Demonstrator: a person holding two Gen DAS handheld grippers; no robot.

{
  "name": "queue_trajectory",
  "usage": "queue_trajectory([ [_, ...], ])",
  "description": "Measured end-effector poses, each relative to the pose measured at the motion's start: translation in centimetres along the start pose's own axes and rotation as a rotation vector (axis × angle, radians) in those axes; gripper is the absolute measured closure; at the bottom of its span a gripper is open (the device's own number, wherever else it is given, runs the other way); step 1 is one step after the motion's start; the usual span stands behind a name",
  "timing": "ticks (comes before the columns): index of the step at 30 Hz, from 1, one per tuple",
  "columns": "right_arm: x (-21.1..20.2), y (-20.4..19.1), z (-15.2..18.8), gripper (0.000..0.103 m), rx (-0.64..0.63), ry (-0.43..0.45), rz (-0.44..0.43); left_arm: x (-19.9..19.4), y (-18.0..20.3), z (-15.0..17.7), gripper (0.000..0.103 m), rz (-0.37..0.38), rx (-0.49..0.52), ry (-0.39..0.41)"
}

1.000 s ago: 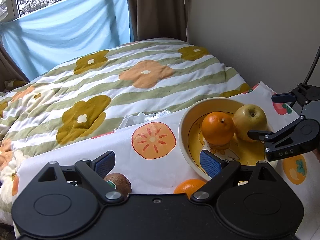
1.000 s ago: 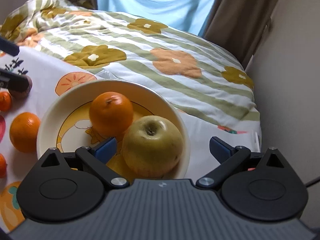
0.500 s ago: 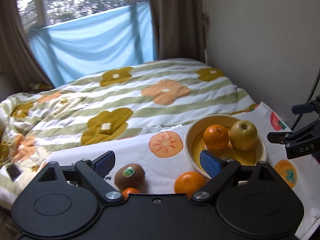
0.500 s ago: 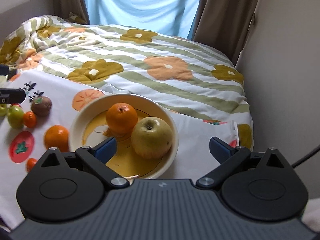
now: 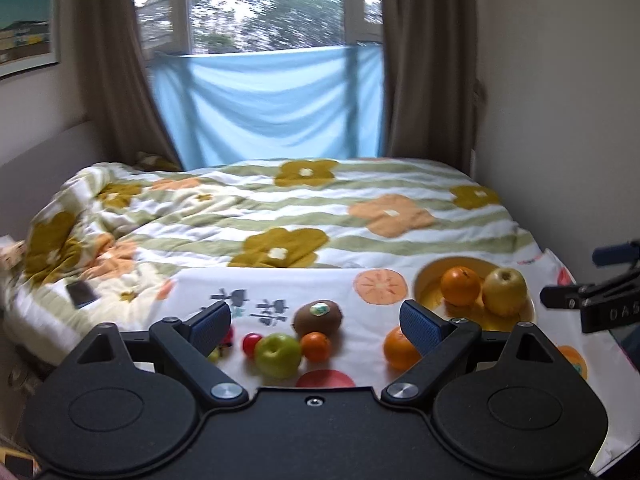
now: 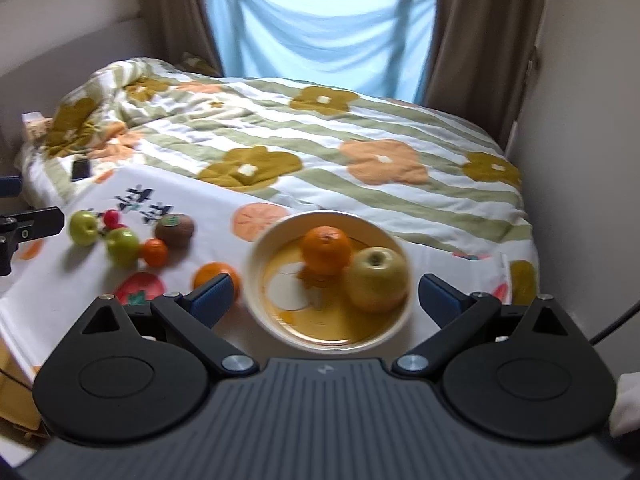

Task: Organize fruits
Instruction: 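Withdraw both tools from the bowl back over the loose fruits, then grasp the green apple with the left tool while the right tool grasps a tangerine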

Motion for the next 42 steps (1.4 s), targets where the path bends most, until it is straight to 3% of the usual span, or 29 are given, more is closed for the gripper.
queue_trajectory([
  [7, 0.3, -3.4, 1.0, 0.000, -0.006, -0.023, -0.059, -1.2, -2.7, 1.4, 0.008, -0.077, -0.043, -0.021],
  [12, 2.3, -6.0, 2.4, 0.000, 0.031, -0.061, -0.070, 0.6, -5.0, 3.5, 0.008, -0.064, 0.000, -0.058],
  [17, 4.6, -8.0, 4.1, 0.000, 0.105, -0.100, -0.032, 3.8, -6.9, 5.3, 0.008, 0.007, 0.084, -0.074],
  [25, 7.6, -10.2, 6.2, 0.000, 0.239, -0.147, 0.057, 8.9, -7.5, 7.1, 0.009, 0.167, 0.338, -0.044],
  [36, 9.6, -11.2, 8.3, 0.003, 0.335, -0.170, 0.157, 14.2, -5.1, 7.5, 0.015, 0.334, 0.636, -0.004],
  [42, 10.3, -11.2, 8.8, 0.006, 0.358, -0.185, 0.180, 16.5, -3.5, 7.5, 0.021, 0.378, 0.708, -0.008],
])
Point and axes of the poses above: each gripper's, at about its wrist camera, not at the fingertips, and x roughly the way its jaws point, y to its right, z to its underside, the point moved 1 cm from there along x, roughly the way its jaws point, and after that the axes turned 14 degrees about x, right-handed, at the moved point
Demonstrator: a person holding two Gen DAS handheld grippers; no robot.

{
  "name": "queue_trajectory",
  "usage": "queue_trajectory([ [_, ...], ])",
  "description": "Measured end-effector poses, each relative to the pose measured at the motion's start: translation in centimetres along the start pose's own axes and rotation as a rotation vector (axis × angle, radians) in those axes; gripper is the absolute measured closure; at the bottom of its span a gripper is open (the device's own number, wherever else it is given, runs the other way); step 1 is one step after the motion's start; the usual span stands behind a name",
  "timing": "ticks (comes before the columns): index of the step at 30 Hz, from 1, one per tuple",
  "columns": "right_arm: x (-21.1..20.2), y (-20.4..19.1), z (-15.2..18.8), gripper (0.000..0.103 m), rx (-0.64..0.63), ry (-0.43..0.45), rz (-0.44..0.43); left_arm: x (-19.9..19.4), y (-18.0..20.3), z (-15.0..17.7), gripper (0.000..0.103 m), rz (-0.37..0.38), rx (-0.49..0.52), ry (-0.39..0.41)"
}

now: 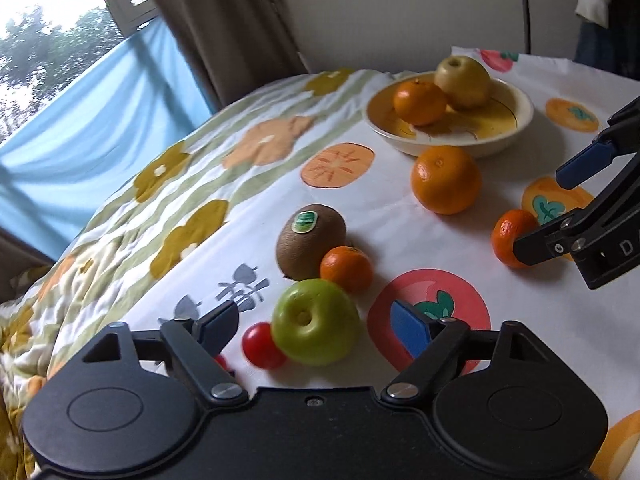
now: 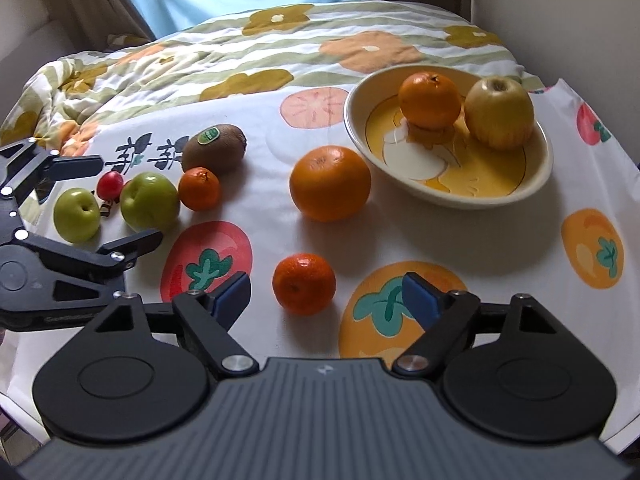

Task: Organize fruits
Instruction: 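Grasp the green apple with the left tool while the right tool grasps a tangerine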

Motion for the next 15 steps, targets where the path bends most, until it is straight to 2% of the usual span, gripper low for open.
queue_trajectory([
  [3, 0.3, 0.0, 0.2, 0.007, 0.007, -0.006, 0.006, 1.1, 0.2, 0.0, 0.027, 0.012, 0.021, -0.022],
  [10, 0.7, -0.3, 0.5, 0.011, 0.012, -0.020, 0.000, 2.0, 0.4, 0.4, 0.028, 0.031, 0.035, -0.046],
  [11, 0.7, -0.4, 0.5, 0.013, 0.012, -0.021, -0.001, 2.0, 0.5, 0.4, 0.031, 0.030, 0.038, -0.049],
  [13, 0.7, -0.4, 0.5, 0.015, 0.013, -0.022, -0.002, 1.9, 0.6, 0.4, 0.044, 0.004, 0.053, -0.050],
  [15, 0.7, -0.4, 0.5, 0.017, 0.011, -0.023, -0.002, 1.9, 0.5, 0.4, 0.044, 0.003, 0.050, -0.051],
])
Point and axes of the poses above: each gripper's, at about its wrist camera, not at the fingertips, and x roughly the way its jaws point, y to its right, z to its underside, the point moved 1 cm from there along x, roughly the way its jaws point, and after that the axes turned 14 degrees about x, right-handed, at the moved point
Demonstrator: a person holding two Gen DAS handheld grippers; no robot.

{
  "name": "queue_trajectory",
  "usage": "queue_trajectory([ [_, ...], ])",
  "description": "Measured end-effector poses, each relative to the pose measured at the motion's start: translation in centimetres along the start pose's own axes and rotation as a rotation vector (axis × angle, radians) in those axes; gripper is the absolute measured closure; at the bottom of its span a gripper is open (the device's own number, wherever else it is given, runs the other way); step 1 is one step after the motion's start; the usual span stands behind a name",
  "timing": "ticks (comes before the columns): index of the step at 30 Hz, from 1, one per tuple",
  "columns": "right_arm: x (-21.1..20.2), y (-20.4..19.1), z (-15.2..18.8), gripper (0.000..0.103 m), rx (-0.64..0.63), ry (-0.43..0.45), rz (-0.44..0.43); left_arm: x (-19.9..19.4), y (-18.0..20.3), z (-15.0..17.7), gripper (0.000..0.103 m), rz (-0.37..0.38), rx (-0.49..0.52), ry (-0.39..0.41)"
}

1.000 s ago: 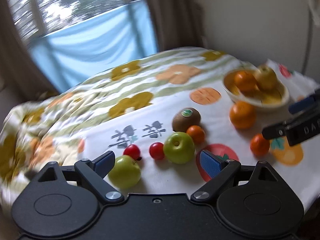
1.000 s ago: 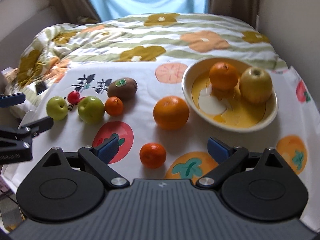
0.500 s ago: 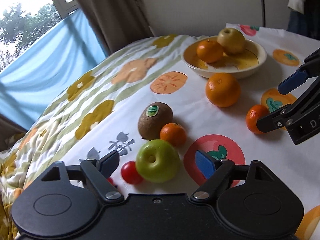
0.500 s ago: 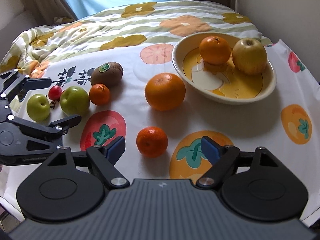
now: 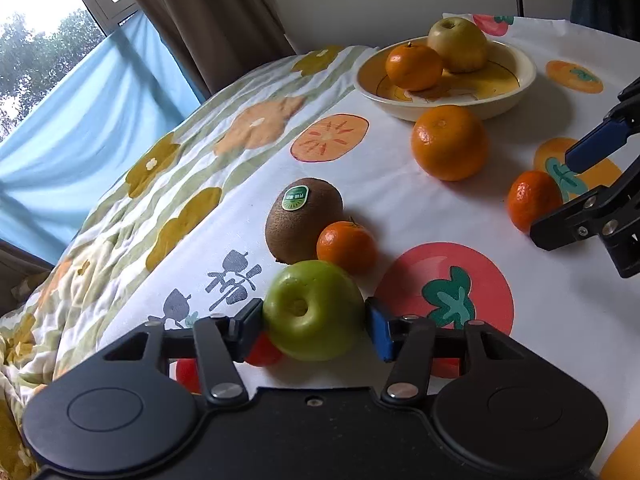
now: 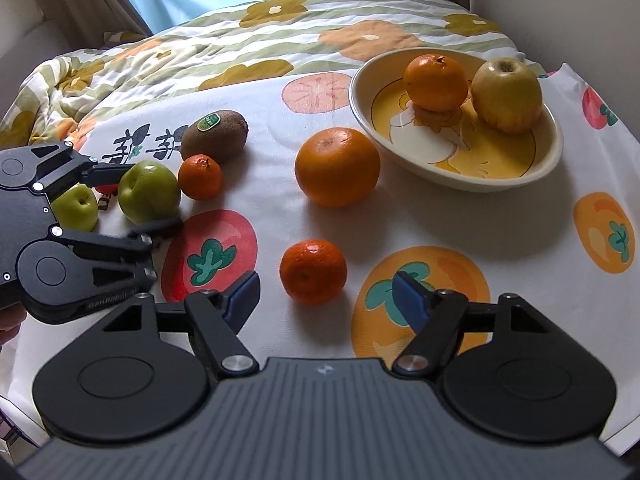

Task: Organize fruits
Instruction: 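Grasp the green apple with the left tool while the right tool grasps a tangerine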

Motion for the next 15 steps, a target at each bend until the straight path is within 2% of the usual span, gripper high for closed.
queue_trajectory([
  [15, 0.7, -0.3, 0.0, 0.028, -0.031, -0.011, -0.009, -1.5, 1.3, 0.5, 0.044, 0.011, -0.030, -0.024],
])
Point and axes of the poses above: each gripper's, at about its wrist camera, not at the fingertips, and x roughly the way its jaws point, y to its right, z to its underside, the point moved 1 cm from there along x, roughly the way its jaws point, and after that the axes turned 14 degrees about x, right-handed, at the moved point
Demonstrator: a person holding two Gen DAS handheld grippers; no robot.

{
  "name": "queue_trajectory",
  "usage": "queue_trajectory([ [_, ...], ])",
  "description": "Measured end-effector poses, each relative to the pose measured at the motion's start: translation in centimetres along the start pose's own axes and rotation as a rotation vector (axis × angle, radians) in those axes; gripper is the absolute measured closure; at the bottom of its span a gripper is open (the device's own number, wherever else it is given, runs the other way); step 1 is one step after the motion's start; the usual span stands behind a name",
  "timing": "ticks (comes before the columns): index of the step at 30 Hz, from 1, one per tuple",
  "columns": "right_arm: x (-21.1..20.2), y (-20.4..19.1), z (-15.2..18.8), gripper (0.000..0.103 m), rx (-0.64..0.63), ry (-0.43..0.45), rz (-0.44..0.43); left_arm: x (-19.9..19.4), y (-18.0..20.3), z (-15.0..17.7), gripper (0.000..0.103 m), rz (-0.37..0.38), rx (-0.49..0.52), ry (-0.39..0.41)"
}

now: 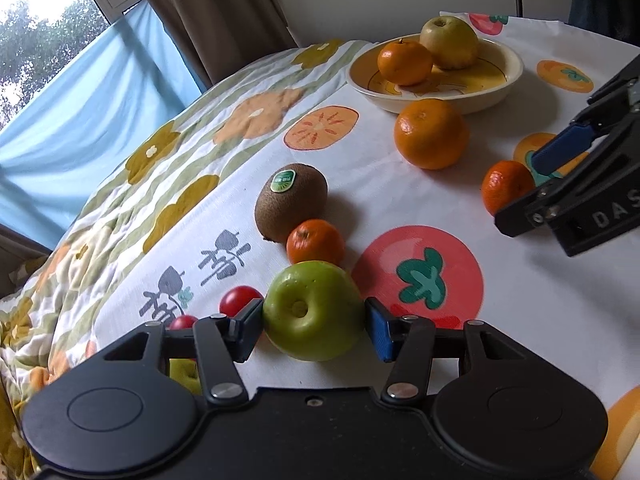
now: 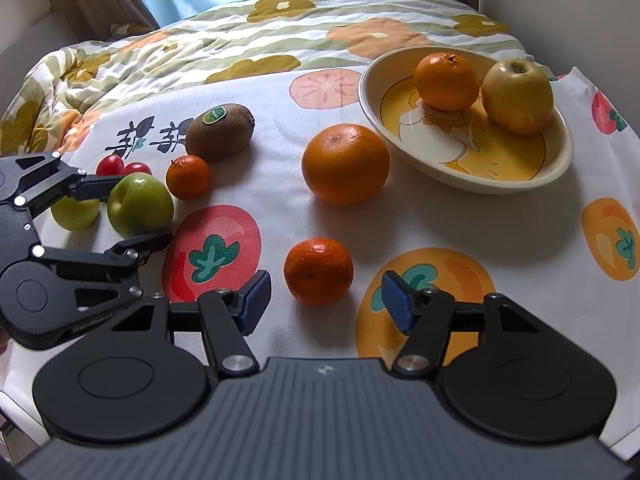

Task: Organize fruits
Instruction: 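Grasp the green apple with the left tool while the right tool grasps a tangerine, then carry the green apple with the left tool into the bowl while the right tool carries the tangerine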

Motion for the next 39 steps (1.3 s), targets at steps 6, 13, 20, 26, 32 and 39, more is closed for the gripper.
queue_trajectory([
  [6, 0.4, -0.1, -0.1, 0.033, -0.013, 0.003, 0.003, -0.5, 0.4, 0.2, 0.044, 0.004, -0.037, -0.014],
  [13, 0.4, -0.4, -0.2, 0.040, -0.017, 0.006, -0.004, -1.7, 0.5, 0.6, 0.044, 0.004, -0.099, -0.025],
  [20, -0.7, -0.7, -0.3, 0.050, -0.030, 0.023, -0.009, -3.9, 0.0, 0.7, 0.044, -0.011, -0.183, -0.017],
  [26, -3.3, -0.5, -0.8, 0.050, -0.021, 0.055, -0.011, -6.6, -0.5, -0.4, 0.044, -0.014, -0.259, -0.001],
  [32, -5.8, 0.9, -1.9, 0.050, -0.024, 0.085, -0.018, -8.8, -0.5, -2.7, 0.044, -0.019, -0.295, 0.034],
  [39, -7.8, 4.5, -3.7, 0.050, -0.067, 0.115, -0.031, -10.0, 0.4, -6.3, 0.044, -0.056, -0.337, 0.047],
])
Point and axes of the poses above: each gripper's, at about its wrist camera, not at the fingertips, and x roughly the way its jaws point, y to its right, z to its underside, the point moved 1 cm from there along x, roughly the way its jaws point, and after that the axes turned 14 degrees about x, right-handed, at the moved point
